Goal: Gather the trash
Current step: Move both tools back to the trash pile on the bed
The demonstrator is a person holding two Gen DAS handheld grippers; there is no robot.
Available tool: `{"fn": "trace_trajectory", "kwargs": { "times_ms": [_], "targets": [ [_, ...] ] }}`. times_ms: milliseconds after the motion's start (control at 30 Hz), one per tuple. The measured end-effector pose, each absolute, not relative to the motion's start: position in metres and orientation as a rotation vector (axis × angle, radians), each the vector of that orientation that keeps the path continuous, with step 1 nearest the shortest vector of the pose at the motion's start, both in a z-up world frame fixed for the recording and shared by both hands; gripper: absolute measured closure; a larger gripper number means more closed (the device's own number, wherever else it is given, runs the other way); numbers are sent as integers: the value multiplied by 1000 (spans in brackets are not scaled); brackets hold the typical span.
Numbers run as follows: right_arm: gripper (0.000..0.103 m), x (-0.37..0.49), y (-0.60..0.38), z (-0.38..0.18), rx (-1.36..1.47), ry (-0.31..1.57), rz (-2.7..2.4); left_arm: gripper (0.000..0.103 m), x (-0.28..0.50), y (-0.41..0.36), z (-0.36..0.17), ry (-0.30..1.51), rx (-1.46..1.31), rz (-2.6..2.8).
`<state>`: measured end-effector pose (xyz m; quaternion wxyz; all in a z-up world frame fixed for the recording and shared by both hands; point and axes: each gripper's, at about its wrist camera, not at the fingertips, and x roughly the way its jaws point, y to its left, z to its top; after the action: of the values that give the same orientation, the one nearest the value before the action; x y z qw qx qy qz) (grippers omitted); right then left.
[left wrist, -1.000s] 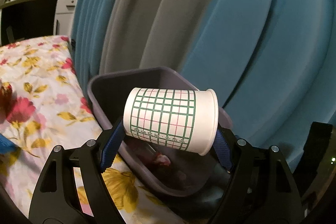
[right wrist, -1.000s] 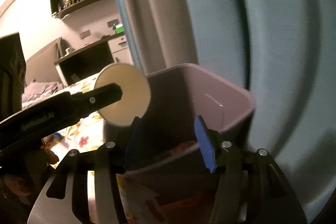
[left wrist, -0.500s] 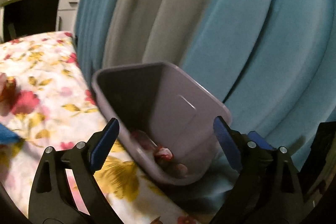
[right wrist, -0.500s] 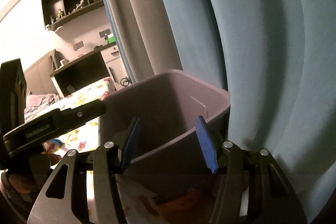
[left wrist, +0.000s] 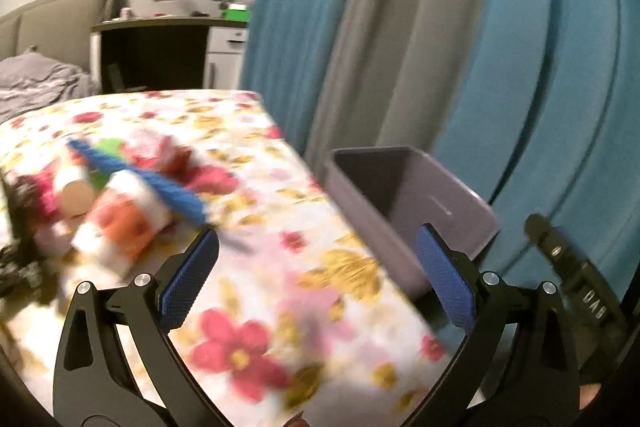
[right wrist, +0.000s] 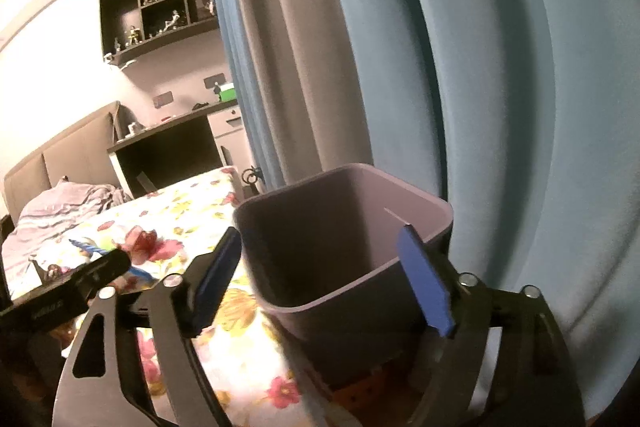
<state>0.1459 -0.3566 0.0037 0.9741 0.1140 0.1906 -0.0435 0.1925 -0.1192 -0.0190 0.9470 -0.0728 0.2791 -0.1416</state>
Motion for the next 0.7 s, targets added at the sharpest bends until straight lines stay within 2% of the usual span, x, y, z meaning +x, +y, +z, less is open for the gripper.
{"fn": "trace_trajectory", "kwargs": {
  "times_ms": [433, 700],
  "targets": [
    [19, 130, -269, 9, 197, 396, 76, 6, 125, 23, -24, 555, -249, 47],
    [19, 122, -201, 11, 139, 405, 216, 6, 90, 81, -28, 524, -277, 208]
  ]
}}
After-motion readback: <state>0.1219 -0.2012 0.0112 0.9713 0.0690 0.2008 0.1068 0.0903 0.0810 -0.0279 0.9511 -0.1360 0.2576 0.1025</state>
